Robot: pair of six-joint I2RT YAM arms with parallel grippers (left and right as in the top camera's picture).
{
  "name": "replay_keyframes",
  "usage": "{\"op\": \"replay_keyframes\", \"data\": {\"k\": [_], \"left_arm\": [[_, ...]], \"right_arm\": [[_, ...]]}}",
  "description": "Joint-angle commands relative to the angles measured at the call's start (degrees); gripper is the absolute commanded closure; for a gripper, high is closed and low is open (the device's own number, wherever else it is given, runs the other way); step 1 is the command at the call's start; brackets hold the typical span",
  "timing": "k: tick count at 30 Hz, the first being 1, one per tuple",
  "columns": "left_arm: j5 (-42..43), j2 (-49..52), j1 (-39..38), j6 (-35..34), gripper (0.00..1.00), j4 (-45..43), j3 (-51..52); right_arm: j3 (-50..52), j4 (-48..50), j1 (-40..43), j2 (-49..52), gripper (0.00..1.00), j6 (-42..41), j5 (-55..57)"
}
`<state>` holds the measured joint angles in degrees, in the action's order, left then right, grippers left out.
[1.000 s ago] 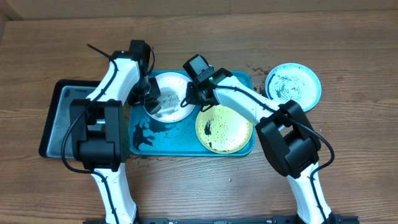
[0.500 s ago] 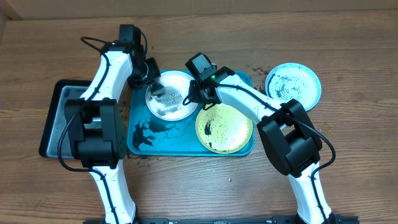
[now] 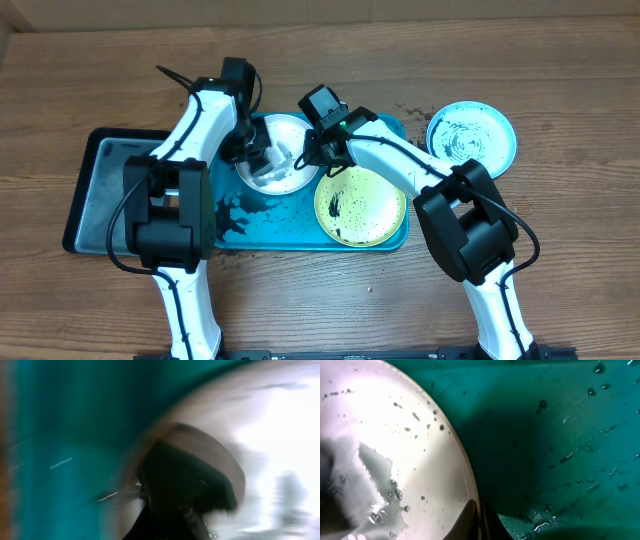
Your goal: Clean dirty plates on tray and stack at the side
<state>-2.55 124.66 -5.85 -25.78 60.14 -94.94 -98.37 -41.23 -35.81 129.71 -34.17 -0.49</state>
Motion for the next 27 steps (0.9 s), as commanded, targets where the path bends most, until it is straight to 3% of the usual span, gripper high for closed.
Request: {"op": "replay_keyframes", "data": {"k": [1, 10, 16, 27], "left_arm": [[-12.5, 0.3, 3.4, -6.6, 0.96, 4.9, -4.1], [-6.6, -12.9, 11.8, -6.8, 0.96, 8.9, -10.4], [-4.9, -21.1, 19.4, -6.8, 0.96, 11.7, -10.4], [0.8, -20.8, 32.7, -6.4, 0.96, 14.4, -9.6]], "right_arm": [[0.0, -1.5, 0.8, 0.7, 0.96, 2.9, 2.2], [-8.7, -4.7, 0.7, -0.9, 0.96, 14.1, 4.9], [-17.4, -11.9, -0.5, -4.4, 0.96, 21.6, 18.4], [-24.4, -14.9, -12.2, -9.3, 0.96, 44.3, 52.2]]}}
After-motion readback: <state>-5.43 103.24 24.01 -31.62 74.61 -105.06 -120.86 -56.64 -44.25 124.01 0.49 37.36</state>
